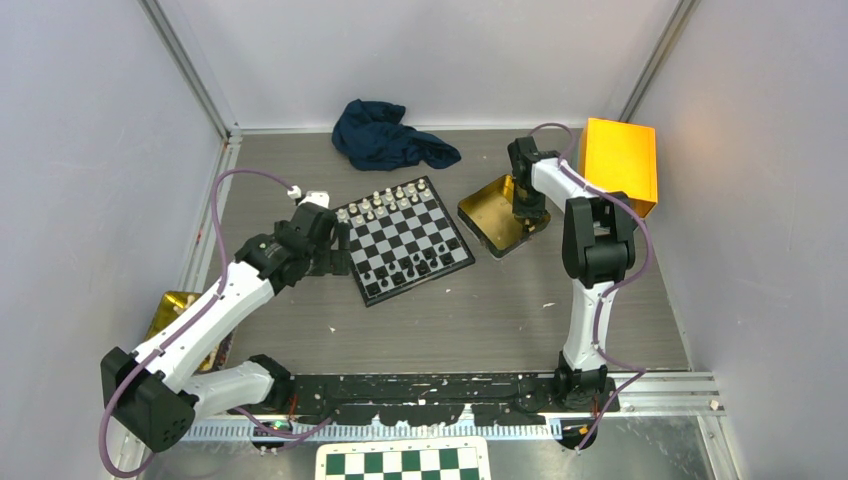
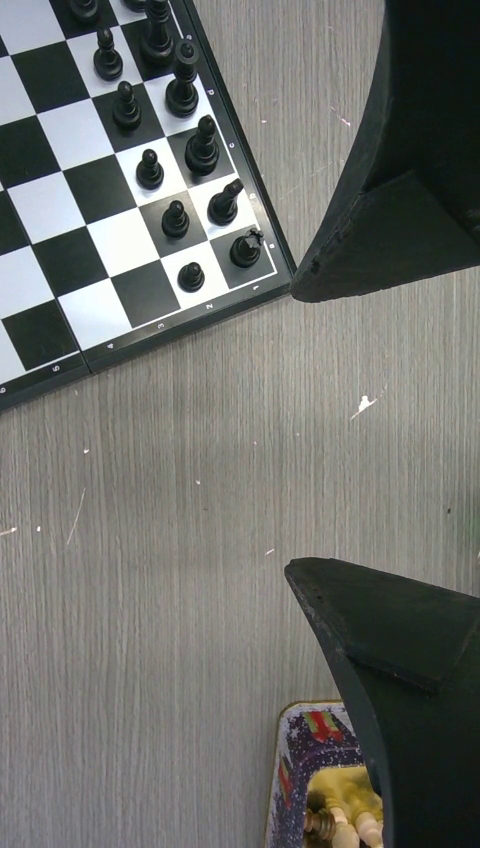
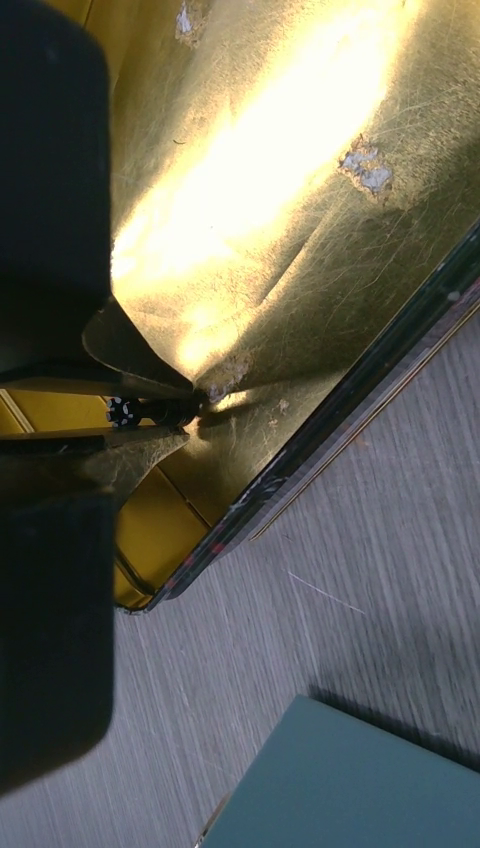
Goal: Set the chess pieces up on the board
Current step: Pick up the chess piece from the storage box, then place the chess piece on the chessboard.
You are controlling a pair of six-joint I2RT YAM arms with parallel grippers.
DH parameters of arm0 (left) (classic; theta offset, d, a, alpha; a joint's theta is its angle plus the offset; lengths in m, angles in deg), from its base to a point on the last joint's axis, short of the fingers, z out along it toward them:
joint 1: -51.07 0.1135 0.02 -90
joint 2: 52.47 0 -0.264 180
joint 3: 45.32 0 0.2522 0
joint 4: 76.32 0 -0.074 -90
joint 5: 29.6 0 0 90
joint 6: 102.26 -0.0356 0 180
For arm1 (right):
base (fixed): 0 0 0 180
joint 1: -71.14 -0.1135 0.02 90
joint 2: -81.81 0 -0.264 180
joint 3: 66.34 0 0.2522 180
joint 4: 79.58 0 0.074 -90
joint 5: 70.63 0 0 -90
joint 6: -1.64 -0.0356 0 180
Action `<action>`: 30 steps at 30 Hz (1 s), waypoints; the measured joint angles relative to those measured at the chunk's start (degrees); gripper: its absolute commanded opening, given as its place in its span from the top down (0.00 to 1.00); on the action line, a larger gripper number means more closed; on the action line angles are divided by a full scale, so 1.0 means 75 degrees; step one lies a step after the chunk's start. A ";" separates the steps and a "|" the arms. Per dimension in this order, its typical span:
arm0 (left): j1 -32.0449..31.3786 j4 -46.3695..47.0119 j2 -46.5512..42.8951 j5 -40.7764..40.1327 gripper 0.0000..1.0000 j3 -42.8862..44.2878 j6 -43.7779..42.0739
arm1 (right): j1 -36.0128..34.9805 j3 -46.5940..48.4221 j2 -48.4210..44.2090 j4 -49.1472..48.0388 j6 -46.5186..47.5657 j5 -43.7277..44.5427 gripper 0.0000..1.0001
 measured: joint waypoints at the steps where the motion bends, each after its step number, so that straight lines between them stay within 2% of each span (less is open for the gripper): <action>1: 0.0000 -0.0003 0.0003 0.0003 0.00 0.0000 0.0003 | 0.0003 -0.0017 -0.0015 -0.0015 0.0000 0.0006 0.90; 9: 0.0000 -0.0003 0.0041 0.0006 0.00 0.0000 0.0020 | 0.0003 -0.0105 -0.0079 -0.0067 0.0000 0.0012 0.98; 30: 0.0000 -0.0152 0.0047 -0.0003 0.00 0.0096 0.0029 | 0.0003 0.0516 -0.0356 0.0023 0.0096 -0.0023 0.99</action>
